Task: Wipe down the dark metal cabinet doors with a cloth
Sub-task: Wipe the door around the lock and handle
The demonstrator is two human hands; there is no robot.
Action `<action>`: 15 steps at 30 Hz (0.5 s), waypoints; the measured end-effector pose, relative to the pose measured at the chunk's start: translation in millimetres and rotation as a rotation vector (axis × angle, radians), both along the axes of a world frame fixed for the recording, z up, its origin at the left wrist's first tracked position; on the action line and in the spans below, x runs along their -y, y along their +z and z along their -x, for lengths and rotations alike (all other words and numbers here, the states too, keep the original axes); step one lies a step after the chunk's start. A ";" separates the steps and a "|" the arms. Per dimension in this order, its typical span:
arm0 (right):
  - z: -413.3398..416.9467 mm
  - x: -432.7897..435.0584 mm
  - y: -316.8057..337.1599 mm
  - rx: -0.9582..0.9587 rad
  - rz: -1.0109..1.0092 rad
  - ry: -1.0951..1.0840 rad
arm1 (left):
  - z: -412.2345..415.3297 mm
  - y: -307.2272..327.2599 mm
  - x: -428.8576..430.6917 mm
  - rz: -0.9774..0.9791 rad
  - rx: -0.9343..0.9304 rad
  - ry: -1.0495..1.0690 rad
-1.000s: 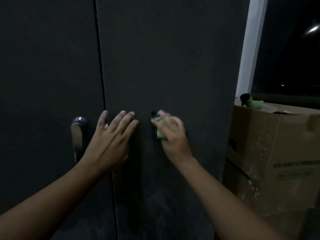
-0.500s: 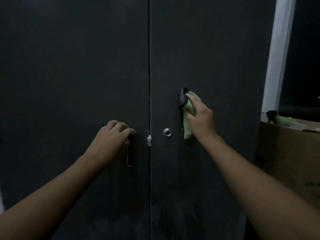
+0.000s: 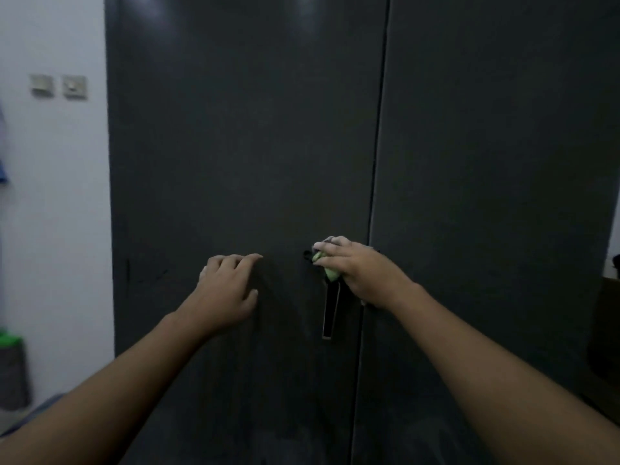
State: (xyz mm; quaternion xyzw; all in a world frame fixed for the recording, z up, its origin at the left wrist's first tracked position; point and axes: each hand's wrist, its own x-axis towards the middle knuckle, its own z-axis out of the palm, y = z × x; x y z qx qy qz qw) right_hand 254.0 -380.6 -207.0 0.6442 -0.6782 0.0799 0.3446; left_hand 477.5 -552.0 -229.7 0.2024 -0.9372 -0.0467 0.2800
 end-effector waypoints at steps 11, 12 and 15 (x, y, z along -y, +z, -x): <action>-64.1 65.6 13.1 0.318 0.338 0.043 | -18.9 6.8 5.5 -0.068 -0.186 -0.067; -68.7 68.5 4.5 0.321 0.257 0.055 | -20.5 6.9 7.2 -0.085 -0.215 -0.071; -79.1 71.4 -26.6 0.334 0.085 0.080 | -24.4 2.3 12.5 -0.139 -0.256 -0.051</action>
